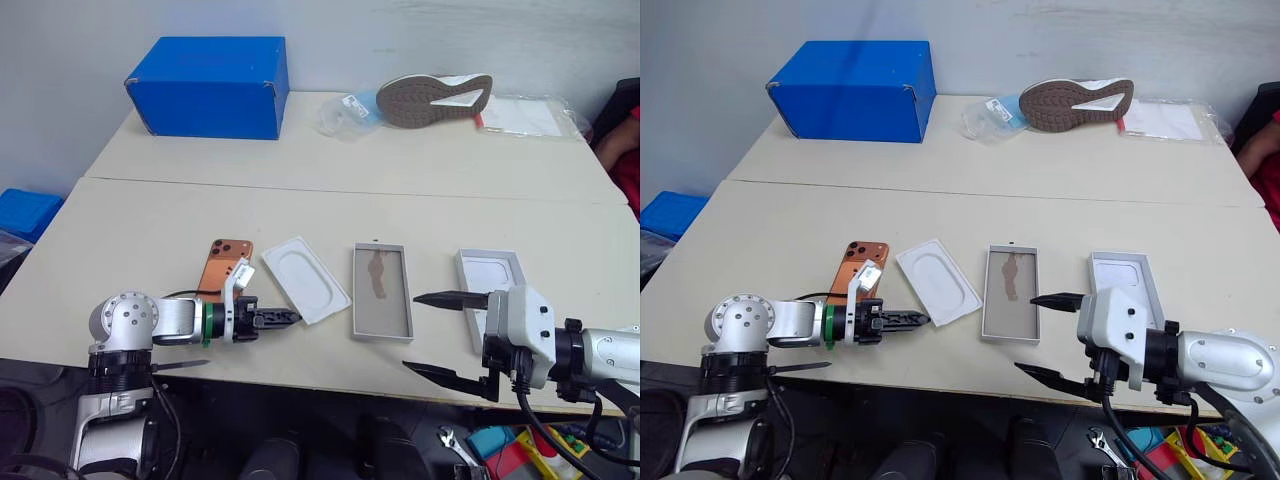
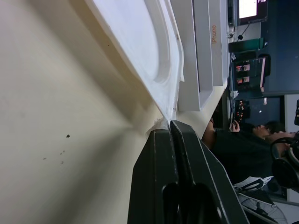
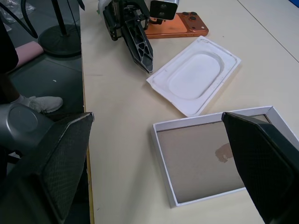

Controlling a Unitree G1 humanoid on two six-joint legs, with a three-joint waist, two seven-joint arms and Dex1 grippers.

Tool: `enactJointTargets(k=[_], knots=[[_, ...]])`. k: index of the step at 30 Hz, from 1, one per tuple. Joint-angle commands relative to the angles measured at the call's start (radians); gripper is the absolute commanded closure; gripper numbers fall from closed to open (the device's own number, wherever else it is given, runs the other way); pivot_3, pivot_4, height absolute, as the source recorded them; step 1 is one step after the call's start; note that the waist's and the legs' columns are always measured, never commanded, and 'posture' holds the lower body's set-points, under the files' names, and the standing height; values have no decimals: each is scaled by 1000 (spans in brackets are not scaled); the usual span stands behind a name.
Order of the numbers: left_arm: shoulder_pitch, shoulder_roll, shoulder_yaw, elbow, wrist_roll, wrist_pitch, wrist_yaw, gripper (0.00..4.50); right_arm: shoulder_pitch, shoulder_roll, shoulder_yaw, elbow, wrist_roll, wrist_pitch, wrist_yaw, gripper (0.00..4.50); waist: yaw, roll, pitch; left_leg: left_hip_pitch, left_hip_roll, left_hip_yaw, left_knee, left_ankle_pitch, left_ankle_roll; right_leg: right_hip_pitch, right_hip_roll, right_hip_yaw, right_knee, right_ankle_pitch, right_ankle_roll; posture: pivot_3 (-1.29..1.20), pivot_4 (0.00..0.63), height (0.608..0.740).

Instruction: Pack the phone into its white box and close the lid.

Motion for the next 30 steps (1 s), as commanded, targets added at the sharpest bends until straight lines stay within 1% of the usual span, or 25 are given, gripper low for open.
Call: enactJointTargets(k=[1, 6, 9, 12, 16, 17, 20, 24, 30], knots=[[-2, 4, 19, 36, 3, 0, 21, 4463, 3, -2, -40, -32, -2, -23, 4, 0, -1, 0, 0, 0, 0, 0, 0, 0, 0, 0, 0, 0, 0, 0, 0, 0, 150, 740], [16, 18, 15, -8, 7, 0, 30, 4463, 9, -2, -47, -29, -4, -26, 7, 0, -5, 0, 0, 0, 0, 0, 0, 0, 0, 0, 0, 0, 0, 0, 0, 0, 150, 740], [20, 35, 25, -35, -18, 0, 36, 4463, 14, 0, -47, -27, -6, -29, 8, 0, -7, 0, 0, 0, 0, 0, 0, 0, -1, 0, 0, 0, 0, 0, 0, 0, 150, 740], [24, 65, 28, -55, -72, 0, 53, 3862, 15, 5, -40, -24, -9, -33, 5, 0, -13, -3, 2, 0, 1, 0, 0, 0, -1, -1, 1, 0, 0, 0, 0, 0, 150, 740], [33, 82, 3, -55, -146, 0, 98, 2724, 13, 6, -38, -21, -8, -34, 2, 0, -10, -3, 2, -1, 1, 0, 0, 0, -1, -1, 1, 0, 0, 0, -1, 0, 150, 740], [30, 67, 11, -44, -166, 0, 129, 2446, 11, 7, -37, -19, -9, -35, 1, 0, -9, -3, 2, -1, 1, -1, 0, 0, -1, -1, 1, 0, 0, 0, -1, 0, 150, 740], [22, 17, 37, -10, -220, 0, 220, 2446, 8, 8, -35, -16, -10, -35, -2, 0, -2, -4, 2, -1, 0, -1, 0, 0, -1, -1, 0, 0, -1, 0, 0, 0, 150, 740], [30, -37, 41, -13, -290, 0, 344, 2446, 10, 10, -39, -16, -10, -34, -4, 0, -3, -5, 3, -1, 0, -1, 0, 0, -1, -1, 0, 0, -1, 0, 0, 0, 150, 740], [19, -134, 82, 2, -304, 0, 522, 2446, 10, 14, -39, -17, -14, -30, -8, 0, 0, -5, 3, -1, 0, -1, 0, 0, -1, -1, 0, 0, 0, 0, 0, 0, 150, 740]])
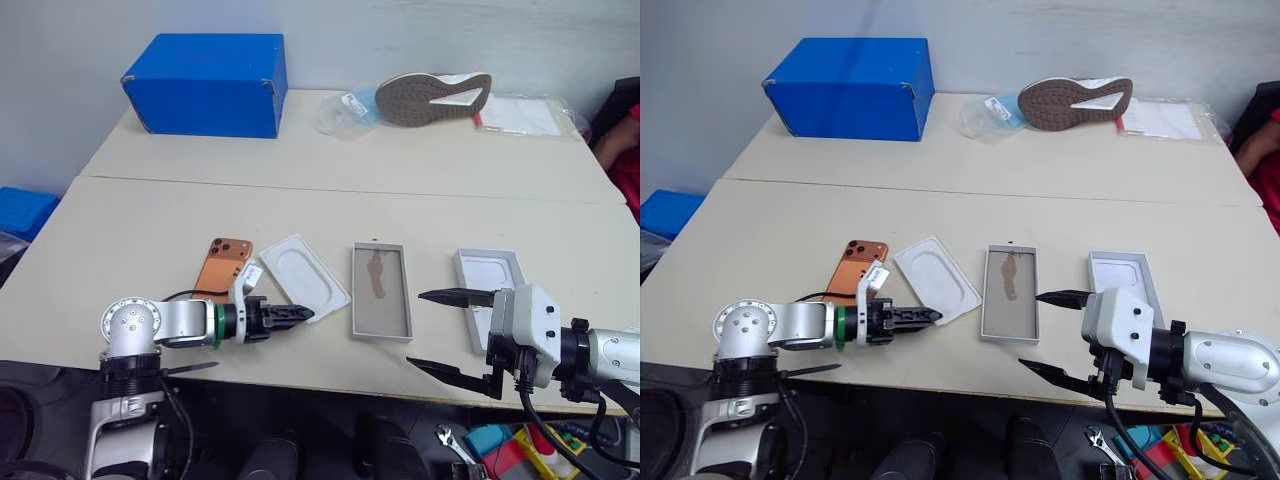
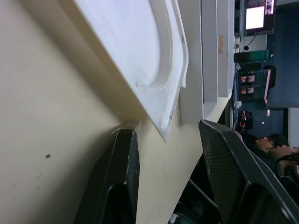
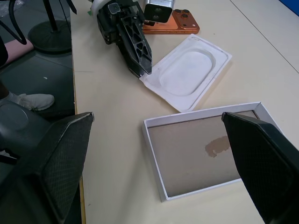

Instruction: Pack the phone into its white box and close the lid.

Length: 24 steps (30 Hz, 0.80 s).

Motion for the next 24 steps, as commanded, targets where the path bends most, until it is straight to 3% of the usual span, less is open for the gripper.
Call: enactJointTargets(k=[1, 8, 16, 20, 24], knots=[[4, -35, 30, 12, -22, 1, 99, 2622, 0, 8, -16, -21, 6, -11, -6, 0, 1, 0, 0, 0, 0, 0, 0, 0, 0, 0, 0, 0, 0, 0, 0, 0, 150, 740], [13, -67, 59, 33, -103, -27, 212, 4467, 11, 8, -21, -25, 4, -11, -12, 0, 1, 1, -1, 1, 0, 0, 0, 0, -1, 0, 0, 0, 0, 0, 0, 0, 150, 740], [15, -18, 13, 60, -273, -90, 279, 4467, 15, 3, -22, -28, 1, -11, -13, 0, 0, 1, -1, 1, 0, 0, 0, 1, -2, 1, 0, 0, 1, 0, 0, 0, 150, 740], [-10, 134, -43, 91, -373, -50, 170, 4467, 12, -18, 12, -15, -46, -26, 7, 0, -8, -1, 0, 1, 1, 0, 0, 1, -2, -1, 1, 0, 2, 0, 0, 0, 150, 740], [-65, 312, -98, 118, -393, -2, -48, 4467, -16, -33, 119, 34, -145, -70, 39, 0, -11, -3, 1, 1, 0, 0, -1, 1, -3, -1, 1, 0, 2, -1, -1, 0, 150, 740]])
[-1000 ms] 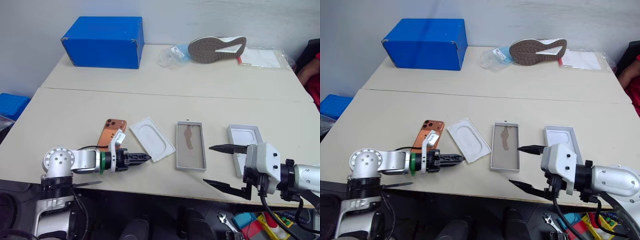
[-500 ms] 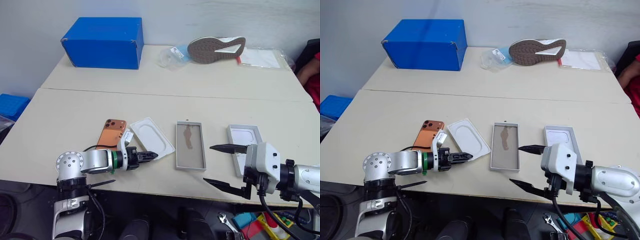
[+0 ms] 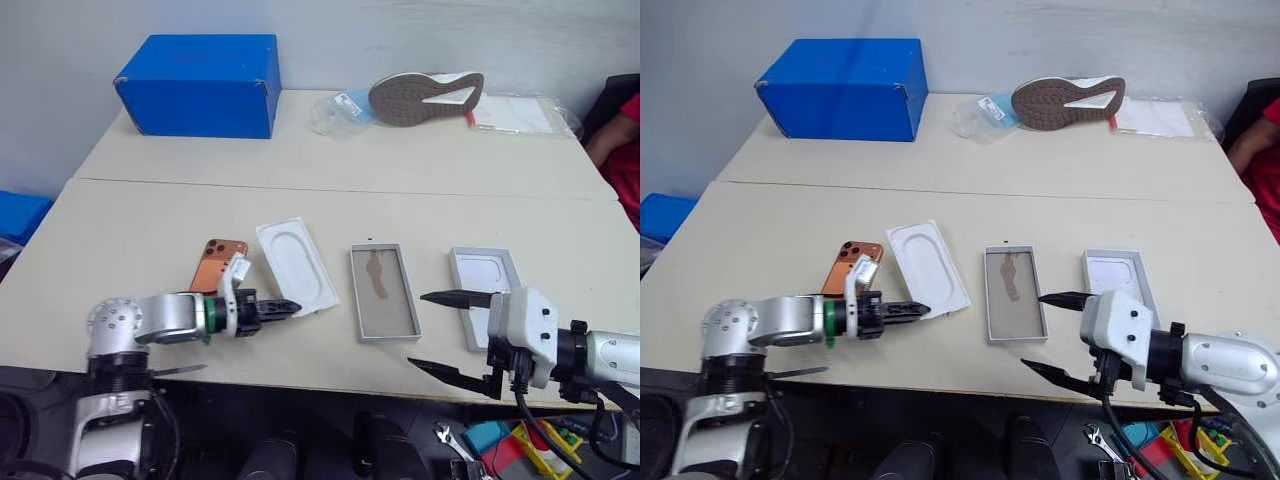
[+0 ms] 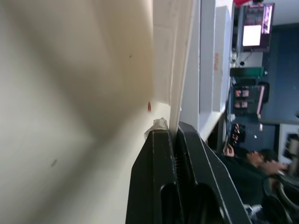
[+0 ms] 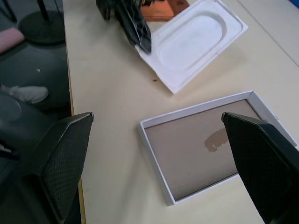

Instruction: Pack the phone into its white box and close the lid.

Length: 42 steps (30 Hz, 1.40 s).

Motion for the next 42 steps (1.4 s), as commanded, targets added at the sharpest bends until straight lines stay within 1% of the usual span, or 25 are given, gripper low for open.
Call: enactJointTargets(k=[1, 3, 5, 8, 9, 11, 12, 13, 14, 16, 18, 19, 20, 23, 26, 29, 32, 36, 40, 42], knots=[[-62, 129, -51, 10, -49, 30, -217, 4467, -36, -18, 98, 36, -81, -41, 26, 0, -1, 0, 0, 0, 0, 0, 0, 0, 0, 0, 0, 0, 0, 0, 0, 0, 150, 740], [-78, 226, -112, -30, -35, 31, -388, 4467, -95, -18, 199, 105, -162, -60, 29, 0, -6, -1, 1, 0, -1, 0, 0, 0, 0, 0, 0, 0, 0, 0, 0, 0, 150, 740], [-92, 275, -153, -53, 4, 31, -504, 4467, -135, -11, 251, 149, -199, -67, 32, 0, -9, 0, 1, 0, -1, 0, 0, 0, 0, 0, -1, -1, -1, 0, 0, 0, 150, 740], [-115, 311, -196, -70, 88, 31, -651, 4500, -243, 42, 364, 253, -263, -73, 29, 589, -16, 0, 2, -1, -2, 0, -1, 1, 1, 0, -1, -1, -2, 0, -1, 0, 150, 740], [-119, 319, -206, -78, 118, 31, -694, 4500, -269, 55, 390, 277, -279, -75, 29, 936, -19, 0, 2, -1, -1, 0, -1, 1, 1, 0, -1, -1, -2, 0, -1, 0, 150, 740], [-121, 341, -229, -100, 182, 31, -787, 4500, -306, 80, 443, 336, -321, -102, 38, 1441, -22, -1, 3, -1, -1, 0, -1, 1, 1, -1, -1, -1, -2, 0, -1, 0, 150, 740], [-118, 348, -235, -112, 221, 28, -832, 4500, -319, 91, 464, 361, -338, -112, 42, 1843, -24, -1, 3, -2, 0, -1, -1, 0, 1, -2, -1, -1, -2, -1, -1, 0, 150, 740], [-117, 354, -242, -121, 256, 23, -874, 4500, -327, 98, 475, 379, -348, -121, 46, 2078, -25, 0, 3, -2, 0, 0, -2, 0, 1, -2, 0, -1, -1, -1, -1, 0, 150, 740], [-114, 360, -249, -127, 290, 16, -910, 4500, -333, 105, 488, 394, -357, -131, 53, 2499, -25, 0, 3, -2, 0, 0, -2, 0, 1, -3, 0, -1, -2, -1, -1, 0, 150, 740], [-106, 377, -264, -130, 357, -6, -985, 4500, -350, 127, 513, 419, -371, -149, 64, 3083, -25, 0, 3, -3, 0, 0, -2, 0, 1, -4, 0, -1, -1, -1, -2, 0, 150, 740], [-103, 392, -278, -130, 414, -28, -1056, 4500, -361, 142, 526, 429, -374, -159, 77, 3792, -27, 0, 3, -4, 0, 0, -2, 0, 1, -4, 0, -1, -1, -1, -2, 0, 150, 740], [-105, 398, -284, -126, 441, -38, -1090, 4500, -364, 147, 528, 428, -371, -160, 84, 4244, -26, 0, 3, -4, 0, 0, -2, 0, 1, -5, 0, -1, -1, -1, -2, 0, 150, 740], [-107, 403, -290, -123, 463, -46, -1118, 4500, -366, 151, 529, 427, -370, -162, 88, 4477, -25, 0, 3, -4, 0, 0, -2, 0, 1, -5, 0, -1, -1, -1, -2, 0, 150, 740], [-110, 407, -298, -119, 513, -54, -1180, 4500, -378, 176, 538, 389, -347, -130, 96, 4477, -24, 0, 3, -5, 0, 0, -2, 0, 1, -5, -1, -1, -2, -1, -2, 0, 150, 740], [-106, 411, -305, -129, 557, -55, -1221, 4500, -383, 213, 553, 310, -325, -35, 70, 4477, -24, 0, 3, -5, 0, -1, -2, 0, 1, -5, -1, -1, -2, -1, -2, 0, 150, 740], [-104, 413, -309, -138, 584, -50, -1255, 4500, -380, 230, 570, 274, -352, 0, 42, 4477, -24, 0, 3, -8, 0, -1, -1, 0, 1, -8, -1, -1, -1, -1, -2, 0, 150, 740], [-97, 412, -316, -164, 598, -40, -1282, 4500, -375, 243, 585, 286, -375, -9, 23, 4477, -23, -1, 3, -16, -1, 0, 2, 1, 2, -16, -1, -1, 2, -1, -2, 0, 150, 740], [-106, 380, -325, -198, 614, -18, -1270, 4500, -379, 230, 631, 332, -464, -85, 19, 4477, -24, -1, 3, -16, -1, 0, 1, 1, 2, -16, -1, -1, 2, -1, -2, 0, 150, 740], [-137, 335, -345, -213, 642, -2, -1249, 4500, -373, 237, 635, 326, -459, -77, 27, 4477, -23, -1, 2, -16, -1, 0, 1, 1, 2, -16, -1, -1, 2, -1, -2, 0, 150, 740], [-152, 311, -357, -213, 656, 3, -1242, 4500, -370, 239, 624, 310, -447, -53, 22, 4076, -23, -2, 2, -16, -1, 0, 1, 1, 2, -16, -1, -1, 2, -1, -2, 0, 150, 740]])
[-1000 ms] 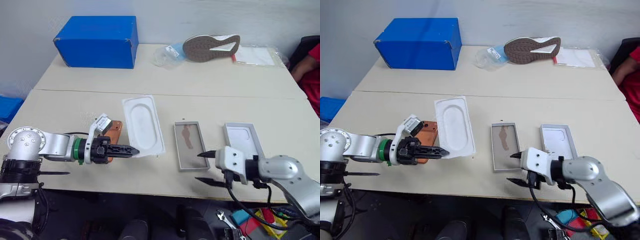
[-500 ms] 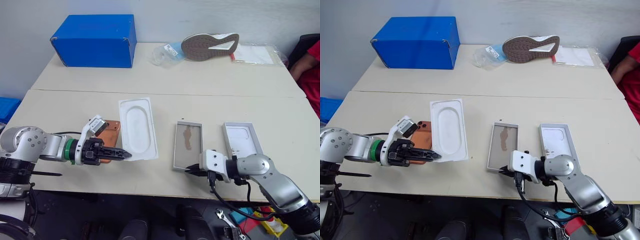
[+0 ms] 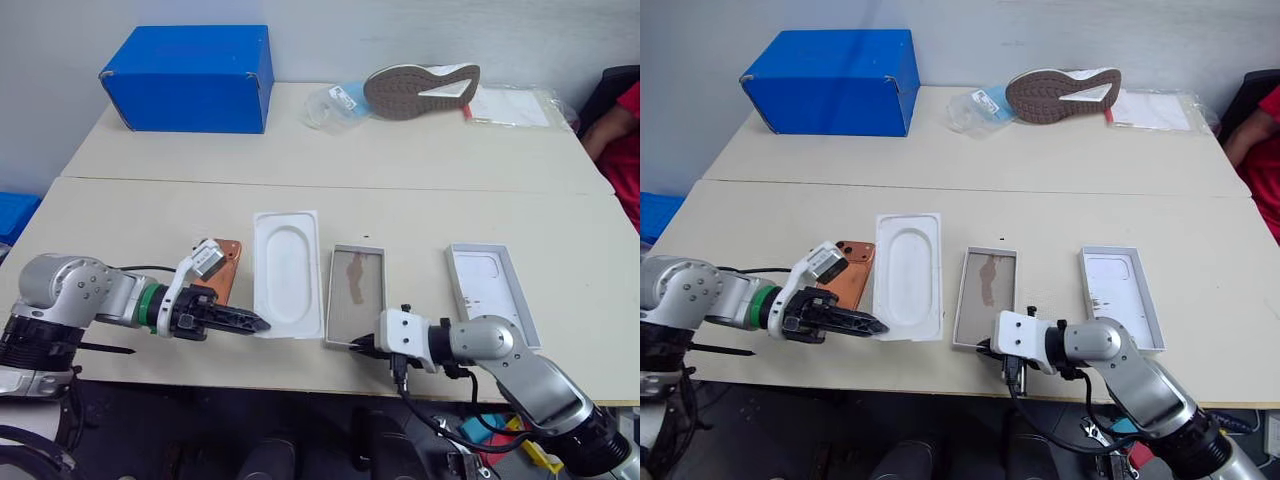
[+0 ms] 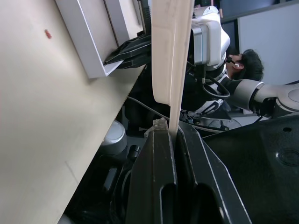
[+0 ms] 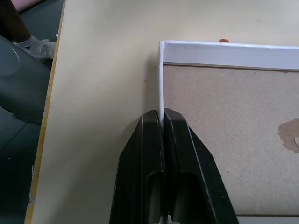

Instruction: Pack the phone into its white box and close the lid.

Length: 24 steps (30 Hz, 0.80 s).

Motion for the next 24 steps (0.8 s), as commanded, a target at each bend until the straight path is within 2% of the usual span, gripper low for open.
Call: enactJointTargets(k=[1, 6, 9, 13, 16, 20, 24], knots=[[-40, -30, -10, -27, 19, 14, 7, 4500, 11, 1, -14, -46, 15, 33, -1, 3901, 0, 0, 0, 0, 0, 0, 0, 0, 0, 0, 0, 0, 0, 0, 0, 0, 150, 740], [-85, -100, -11, 7, 18, 36, 34, 4500, 57, -42, -130, -189, 105, 96, 5, 2295, 2, 0, 0, -1, 0, 0, 0, 0, 0, 0, 0, 0, 1, 0, 0, 0, 150, 740], [-113, -144, -17, 41, 9, 38, 71, 4500, 133, -82, -297, -317, 251, 177, 18, 2295, 5, 0, 0, -1, 0, 0, 0, 0, 0, 0, 0, 0, 1, 0, 0, 0, 150, 740], [-152, -205, -46, 105, -12, 38, 142, 4500, 277, -130, -590, -442, 443, 266, 37, 2295, 8, -1, 0, -1, 0, -1, 0, 0, 1, 1, 0, -1, 0, 0, 1, 0, 150, 740], [-163, -240, -89, 103, -17, 38, 188, 4500, 395, -144, -790, -486, 511, 293, 49, 2295, 9, -1, 0, -1, 0, -1, 0, 0, 1, 2, 0, 0, 0, 1, 1, 0, 150, 740], [-176, -292, -104, 131, -14, 38, 254, 4500, 474, -143, -927, -511, 567, 307, 28, 2295, 4, -1, 0, 0, 0, 0, 0, 0, 1, 2, 0, 1, 0, 1, 1, 0, 150, 740], [-195, -354, -110, 185, 9, 38, 314, 4500, 497, -139, -989, -527, 627, 333, -21, 2295, 6, -1, 0, 1, 0, 0, 1, 0, 1, 2, 0, 1, 0, 1, 1, 0, 150, 740]])
